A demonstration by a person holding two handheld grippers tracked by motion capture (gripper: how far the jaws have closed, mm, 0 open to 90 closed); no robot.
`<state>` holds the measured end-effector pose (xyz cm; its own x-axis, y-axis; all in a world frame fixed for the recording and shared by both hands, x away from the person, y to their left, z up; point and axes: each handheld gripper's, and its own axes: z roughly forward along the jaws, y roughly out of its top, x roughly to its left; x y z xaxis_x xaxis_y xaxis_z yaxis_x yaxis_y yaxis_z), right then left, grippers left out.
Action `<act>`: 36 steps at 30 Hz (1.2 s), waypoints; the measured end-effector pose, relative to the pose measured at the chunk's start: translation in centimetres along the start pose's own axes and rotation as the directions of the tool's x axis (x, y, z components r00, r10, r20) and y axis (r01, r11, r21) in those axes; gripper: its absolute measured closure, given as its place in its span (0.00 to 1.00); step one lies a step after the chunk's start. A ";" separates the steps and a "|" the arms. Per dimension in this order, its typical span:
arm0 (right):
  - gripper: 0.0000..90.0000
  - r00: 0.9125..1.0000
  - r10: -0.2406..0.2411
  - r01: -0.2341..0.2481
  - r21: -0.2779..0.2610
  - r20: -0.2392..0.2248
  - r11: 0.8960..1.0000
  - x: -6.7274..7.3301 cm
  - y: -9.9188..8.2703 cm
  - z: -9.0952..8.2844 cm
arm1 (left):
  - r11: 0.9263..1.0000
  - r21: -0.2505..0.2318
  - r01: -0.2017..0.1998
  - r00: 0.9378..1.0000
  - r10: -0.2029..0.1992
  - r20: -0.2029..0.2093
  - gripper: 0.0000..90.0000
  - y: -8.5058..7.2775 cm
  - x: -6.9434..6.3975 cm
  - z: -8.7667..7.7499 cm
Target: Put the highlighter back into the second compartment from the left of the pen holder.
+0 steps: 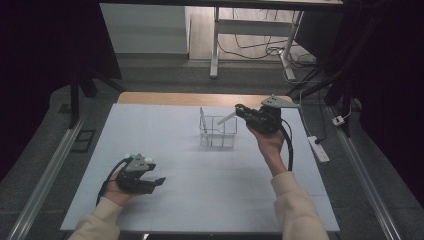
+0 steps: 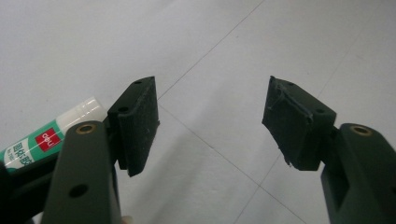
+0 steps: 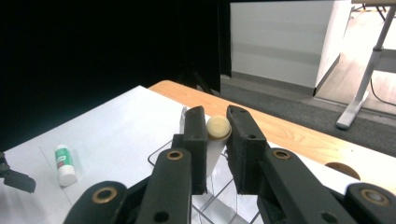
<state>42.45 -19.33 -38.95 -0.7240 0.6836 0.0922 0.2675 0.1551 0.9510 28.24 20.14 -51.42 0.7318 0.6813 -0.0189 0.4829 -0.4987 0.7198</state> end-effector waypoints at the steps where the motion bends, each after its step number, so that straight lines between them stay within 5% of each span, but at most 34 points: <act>1: 0.86 1.000 0.001 -0.001 0.008 0.000 1.000 0.0 -0.1 0.2 | 1.000 0.001 -0.001 1.000 0.001 0.000 0.40 0.0 0.0 0.0; 13: 0.85 1.000 0.008 -0.007 0.081 -0.001 0.997 0.0 -0.8 2.6 | 1.000 0.005 -0.002 1.000 0.002 0.002 0.39 0.0 0.0 0.1; 18: 0.69 1.000 0.005 -0.005 0.088 -0.001 0.996 0.1 -1.1 2.9 | 1.000 0.006 -0.002 1.000 0.002 0.003 0.39 0.0 0.0 0.1; 36: 0.59 0.999 -0.003 0.006 0.092 -0.036 0.996 -0.2 -3.1 -0.8 | 1.000 0.011 0.001 1.000 -0.001 0.001 0.39 0.0 0.1 0.2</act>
<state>41.25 -20.54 -41.65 -0.7473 0.6569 0.1002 0.3203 0.2239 0.9205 28.39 20.14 -51.59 0.7316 0.6814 -0.0201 0.4888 -0.5039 0.7122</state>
